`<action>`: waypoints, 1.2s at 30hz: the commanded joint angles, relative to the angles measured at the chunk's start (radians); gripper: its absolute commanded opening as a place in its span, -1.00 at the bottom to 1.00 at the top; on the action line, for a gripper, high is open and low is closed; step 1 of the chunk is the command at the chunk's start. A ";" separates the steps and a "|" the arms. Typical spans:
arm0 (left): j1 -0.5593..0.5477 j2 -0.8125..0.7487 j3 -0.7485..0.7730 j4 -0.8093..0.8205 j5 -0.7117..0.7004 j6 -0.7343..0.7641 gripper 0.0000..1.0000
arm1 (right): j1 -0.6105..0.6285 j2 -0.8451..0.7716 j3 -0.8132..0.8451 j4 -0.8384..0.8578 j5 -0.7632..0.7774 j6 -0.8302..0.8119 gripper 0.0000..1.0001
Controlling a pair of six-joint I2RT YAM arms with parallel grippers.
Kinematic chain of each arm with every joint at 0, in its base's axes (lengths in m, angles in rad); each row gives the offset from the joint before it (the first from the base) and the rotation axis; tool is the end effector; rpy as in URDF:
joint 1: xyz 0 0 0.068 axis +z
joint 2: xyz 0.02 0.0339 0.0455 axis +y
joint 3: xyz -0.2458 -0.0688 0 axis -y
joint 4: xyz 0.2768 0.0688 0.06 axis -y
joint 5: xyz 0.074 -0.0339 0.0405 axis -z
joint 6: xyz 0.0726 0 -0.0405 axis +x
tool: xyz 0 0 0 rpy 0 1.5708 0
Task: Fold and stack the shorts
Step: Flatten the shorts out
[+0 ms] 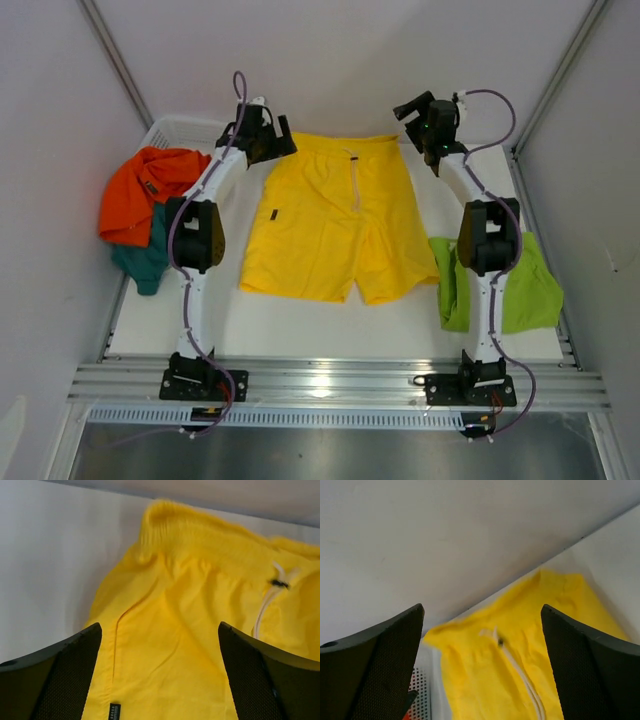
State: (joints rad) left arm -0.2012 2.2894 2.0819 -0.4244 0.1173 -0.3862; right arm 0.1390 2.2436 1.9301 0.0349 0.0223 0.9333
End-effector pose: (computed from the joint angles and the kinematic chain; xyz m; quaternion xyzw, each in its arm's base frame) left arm 0.5695 -0.1248 0.2139 -0.0558 0.8889 -0.1808 0.4171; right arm 0.5904 0.0810 0.2371 0.3150 0.7337 0.2999 0.5221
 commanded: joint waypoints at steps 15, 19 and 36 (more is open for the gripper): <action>-0.037 -0.504 -0.539 0.016 -0.163 -0.005 0.98 | 0.020 -0.370 -0.346 -0.262 0.087 -0.367 0.61; -0.017 -0.623 -0.721 0.068 -0.147 -0.026 0.98 | 0.097 -0.528 -0.558 -0.225 0.050 -0.450 0.48; 0.146 -1.027 -0.819 -0.054 -0.044 -0.233 0.98 | 0.758 -0.380 -0.473 -0.216 0.176 -0.472 0.12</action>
State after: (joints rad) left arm -0.0990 1.3647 1.2694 -0.4446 0.0566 -0.5556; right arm 0.8215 1.7737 1.3708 -0.2058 0.1459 0.4629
